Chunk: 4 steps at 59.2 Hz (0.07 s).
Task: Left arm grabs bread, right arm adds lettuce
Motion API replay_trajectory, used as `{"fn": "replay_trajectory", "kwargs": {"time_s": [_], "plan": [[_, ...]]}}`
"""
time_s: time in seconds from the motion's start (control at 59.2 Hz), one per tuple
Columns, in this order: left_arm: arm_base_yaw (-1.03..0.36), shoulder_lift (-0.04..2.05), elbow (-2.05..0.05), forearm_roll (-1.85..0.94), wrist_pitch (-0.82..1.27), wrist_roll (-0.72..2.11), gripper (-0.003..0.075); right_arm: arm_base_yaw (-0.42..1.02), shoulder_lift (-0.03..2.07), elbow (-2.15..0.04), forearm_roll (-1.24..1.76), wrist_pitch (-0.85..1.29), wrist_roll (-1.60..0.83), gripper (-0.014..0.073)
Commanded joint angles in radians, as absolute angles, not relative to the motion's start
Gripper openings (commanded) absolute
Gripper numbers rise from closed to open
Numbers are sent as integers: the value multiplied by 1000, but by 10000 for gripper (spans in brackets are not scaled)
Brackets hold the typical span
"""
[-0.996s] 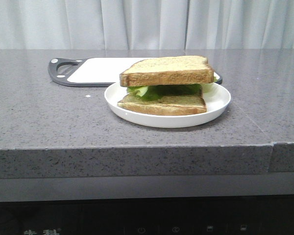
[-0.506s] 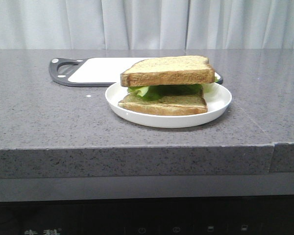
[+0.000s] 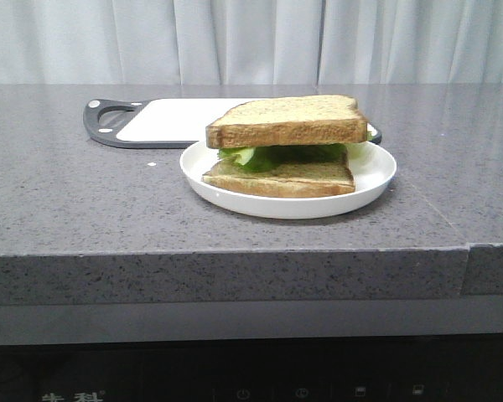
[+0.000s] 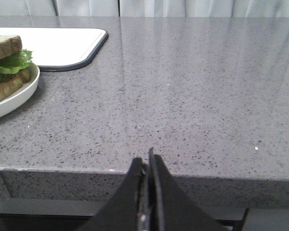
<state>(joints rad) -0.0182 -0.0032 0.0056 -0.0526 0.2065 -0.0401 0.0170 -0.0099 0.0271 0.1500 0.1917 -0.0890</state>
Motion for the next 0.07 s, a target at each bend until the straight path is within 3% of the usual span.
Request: {"fn": "replay_trajectory", "kwargs": {"time_s": [0.0,0.051], "plan": [[-19,-22,9,-60,121,-47,-20,12,-30,24,145,106,-91,-62],[-19,-22,9,-60,121,-47,-20,12,-30,24,145,106,-91,-62]]}}
